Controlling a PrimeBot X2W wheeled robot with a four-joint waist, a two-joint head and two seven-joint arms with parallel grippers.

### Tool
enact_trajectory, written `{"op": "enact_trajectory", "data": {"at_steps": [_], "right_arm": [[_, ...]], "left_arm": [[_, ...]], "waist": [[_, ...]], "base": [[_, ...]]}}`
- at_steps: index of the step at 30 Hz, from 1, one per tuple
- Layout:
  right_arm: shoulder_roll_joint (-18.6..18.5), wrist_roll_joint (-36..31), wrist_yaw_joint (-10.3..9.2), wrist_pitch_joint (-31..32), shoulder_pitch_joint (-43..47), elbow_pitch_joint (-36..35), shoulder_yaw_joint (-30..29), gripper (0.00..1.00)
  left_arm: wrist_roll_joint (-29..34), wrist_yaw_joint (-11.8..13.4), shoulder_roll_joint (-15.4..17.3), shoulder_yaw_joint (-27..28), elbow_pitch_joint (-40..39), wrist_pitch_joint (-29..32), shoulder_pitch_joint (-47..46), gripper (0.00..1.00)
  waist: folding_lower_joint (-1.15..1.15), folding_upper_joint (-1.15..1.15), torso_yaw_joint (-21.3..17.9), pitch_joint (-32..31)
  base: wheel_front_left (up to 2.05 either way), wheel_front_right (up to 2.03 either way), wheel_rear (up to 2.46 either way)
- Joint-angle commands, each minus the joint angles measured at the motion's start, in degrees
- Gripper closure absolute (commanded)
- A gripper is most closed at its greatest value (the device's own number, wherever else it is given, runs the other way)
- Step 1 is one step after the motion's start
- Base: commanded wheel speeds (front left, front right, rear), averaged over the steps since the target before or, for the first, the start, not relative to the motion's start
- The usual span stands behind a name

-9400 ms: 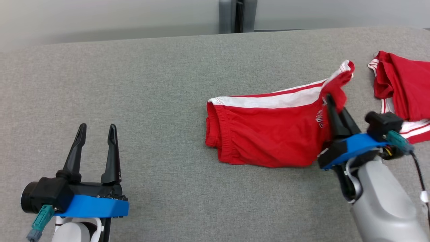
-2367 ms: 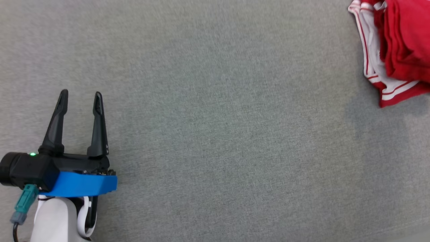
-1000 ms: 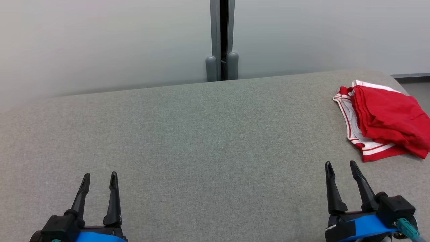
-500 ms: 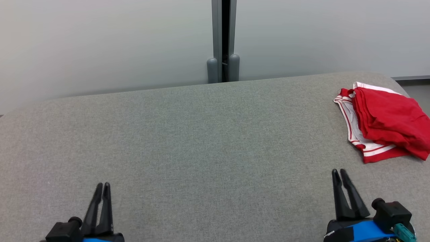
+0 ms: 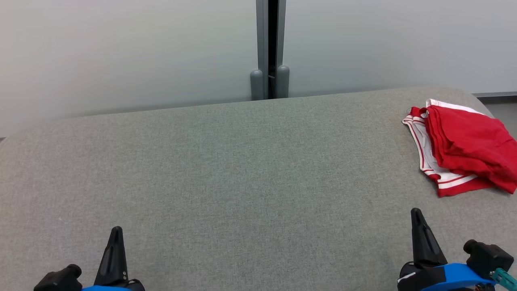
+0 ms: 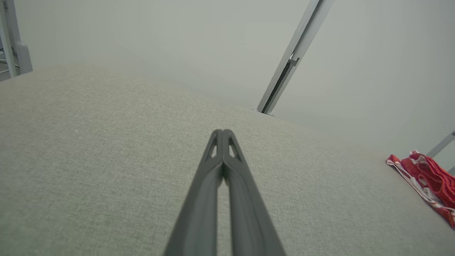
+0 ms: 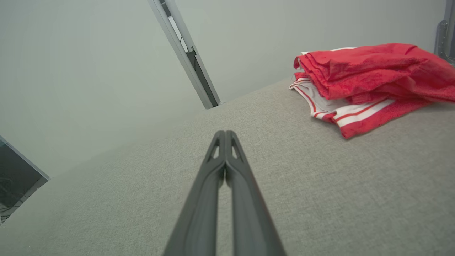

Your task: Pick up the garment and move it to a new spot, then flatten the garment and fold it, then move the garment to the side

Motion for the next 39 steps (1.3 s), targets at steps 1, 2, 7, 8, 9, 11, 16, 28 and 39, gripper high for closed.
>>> {"op": "enact_trajectory", "data": {"at_steps": [1, 2, 7, 8, 9, 11, 16, 28, 39], "right_arm": [[0.08, 2.44, 0.00, 0.60, -1.28, -0.78, -0.36, 1.00], [0.09, 3.46, 0.00, 0.87, -1.35, -0.77, -0.44, 1.00], [0.12, 8.32, 0.00, 2.12, -1.70, -0.71, -0.82, 1.00], [0.13, 9.26, 0.00, 2.36, -1.77, -0.70, -0.90, 1.00], [0.14, 10.21, -0.01, 2.61, -1.84, -0.69, -0.97, 1.00], [0.15, 12.03, -0.01, 3.07, -1.98, -0.66, -1.11, 1.00], [0.18, 16.40, -0.01, 4.21, -2.29, -0.61, -1.45, 1.00], [0.26, 26.78, -0.01, 6.91, -2.93, -0.47, -2.27, 1.00], [0.31, 33.89, -0.01, 8.78, -3.37, -0.37, -2.84, 1.00]], "left_arm": [[-2.41, -0.26, 0.39, 0.49, -1.02, 0.44, -1.57, 1.00], [-3.41, -0.30, 0.40, 0.53, -1.04, 0.68, -1.62, 1.00], [-8.25, -0.47, 0.44, 0.77, -1.11, 1.86, -1.92, 1.00], [-9.18, -0.50, 0.45, 0.83, -1.12, 2.11, -1.98, 1.00], [-10.10, -0.53, 0.46, 0.88, -1.12, 2.34, -2.03, 1.00], [-11.93, -0.59, 0.47, 0.98, -1.12, 2.80, -2.15, 1.00], [-16.24, -0.75, 0.51, 1.25, -1.12, 3.94, -2.47, 1.00], [-26.52, -1.14, 0.60, 1.93, -1.07, 6.62, -3.17, 1.00], [-33.53, -1.37, 0.66, 2.40, -1.04, 8.49, -3.65, 1.00]], "waist": [[0.00, 0.00, 0.02, 0.00], [0.00, 0.00, 0.04, 0.00], [0.00, 0.00, 0.13, -0.01], [0.00, 0.00, 0.15, -0.02], [0.00, 0.00, 0.17, -0.02], [0.00, 0.00, 0.21, -0.02], [0.00, 0.00, 0.30, -0.03], [0.00, 0.00, 0.54, -0.06], [0.00, 0.00, 0.72, -0.09]], "base": [[0.00, 0.00, 0.00], [0.00, 0.00, 0.00], [0.00, 0.00, 0.00], [0.00, 0.00, 0.00], [0.00, 0.00, 0.00], [0.00, 0.00, 0.00], [0.00, 0.00, 0.00], [0.00, 0.00, 0.00], [0.00, 0.00, 0.00]]}}
